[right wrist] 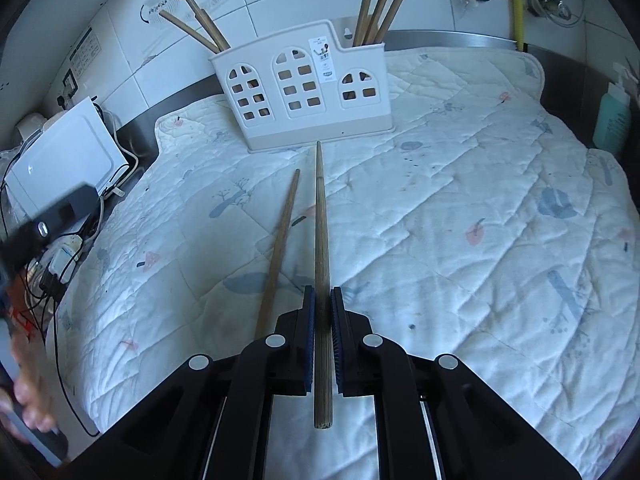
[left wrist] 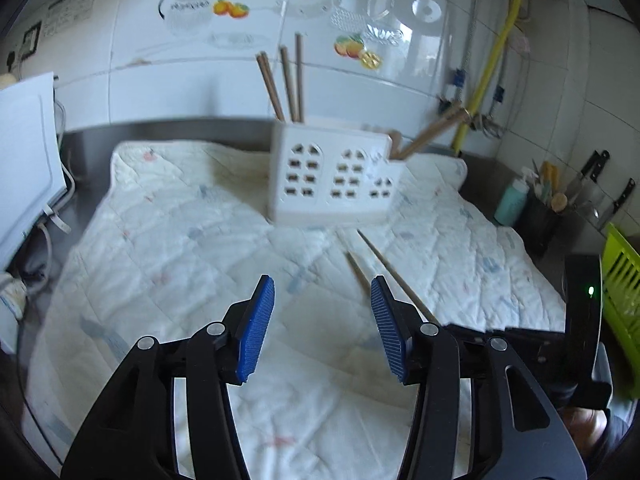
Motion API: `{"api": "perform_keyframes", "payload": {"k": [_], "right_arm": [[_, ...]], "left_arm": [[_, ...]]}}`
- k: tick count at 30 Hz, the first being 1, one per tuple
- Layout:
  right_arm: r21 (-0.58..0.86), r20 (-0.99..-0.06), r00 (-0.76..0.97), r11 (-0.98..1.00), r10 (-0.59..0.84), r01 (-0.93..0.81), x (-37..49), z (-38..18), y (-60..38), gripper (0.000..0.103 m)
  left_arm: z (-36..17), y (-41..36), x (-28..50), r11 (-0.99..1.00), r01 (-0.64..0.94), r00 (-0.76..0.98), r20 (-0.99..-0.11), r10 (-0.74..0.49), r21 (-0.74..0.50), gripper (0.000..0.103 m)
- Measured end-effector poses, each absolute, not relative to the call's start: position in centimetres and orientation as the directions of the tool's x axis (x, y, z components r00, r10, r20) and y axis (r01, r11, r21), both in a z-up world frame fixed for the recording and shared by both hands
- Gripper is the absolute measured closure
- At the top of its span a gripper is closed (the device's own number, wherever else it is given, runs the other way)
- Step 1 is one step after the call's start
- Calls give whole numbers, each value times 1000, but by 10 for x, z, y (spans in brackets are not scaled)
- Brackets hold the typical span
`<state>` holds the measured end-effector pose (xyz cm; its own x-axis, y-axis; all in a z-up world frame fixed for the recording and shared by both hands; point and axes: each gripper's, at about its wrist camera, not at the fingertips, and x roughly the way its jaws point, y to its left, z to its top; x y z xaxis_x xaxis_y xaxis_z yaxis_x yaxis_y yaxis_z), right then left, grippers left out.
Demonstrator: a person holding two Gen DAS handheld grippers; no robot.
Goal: Organize utensils
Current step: 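Release the chopstick with the left tool while the right tool grasps another loose chopstick, then grasp the last loose chopstick with the left tool while the right tool lifts its own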
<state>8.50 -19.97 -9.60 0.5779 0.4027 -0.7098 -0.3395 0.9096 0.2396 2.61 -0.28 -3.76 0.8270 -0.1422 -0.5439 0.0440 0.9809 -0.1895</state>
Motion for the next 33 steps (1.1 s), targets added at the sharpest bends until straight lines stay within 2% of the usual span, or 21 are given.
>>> {"api": "perform_keyframes", "payload": {"k": [7, 12, 15, 17, 26, 28, 29, 33], "right_arm": [[242, -696, 600, 916, 394, -321, 66, -93, -225, 96], [254, -691, 604, 916, 397, -311, 59, -96, -241, 96], [270, -689, 602, 914, 403, -303, 58, -98, -249, 96], [275, -688, 602, 914, 404, -299, 57, -100, -252, 96], [302, -681, 596, 904, 426, -301, 56, -104, -257, 96], [302, -681, 594, 903, 428, -305, 56, -105, -255, 96], [302, -682, 592, 902, 430, -307, 56, -105, -255, 96], [303, -689, 584, 902, 430, -308, 55, -109, -253, 96]], "left_arm": [[-73, -46, 23, 965, 73, 753, -621, -219, -251, 54], [-90, -73, 27, 966, 88, 716, -659, -231, -242, 55], [-99, -85, 32, 969, 92, 701, -676, -226, -228, 59], [-103, -87, 35, 968, 94, 692, -684, -231, -232, 67], [-116, -92, 47, 979, 61, 673, -716, -184, -195, 80], [-116, -93, 47, 982, 62, 672, -720, -173, -178, 81], [-116, -94, 47, 984, 59, 674, -720, -164, -169, 86], [-114, -91, 47, 986, 59, 677, -720, -155, -157, 91]]}}
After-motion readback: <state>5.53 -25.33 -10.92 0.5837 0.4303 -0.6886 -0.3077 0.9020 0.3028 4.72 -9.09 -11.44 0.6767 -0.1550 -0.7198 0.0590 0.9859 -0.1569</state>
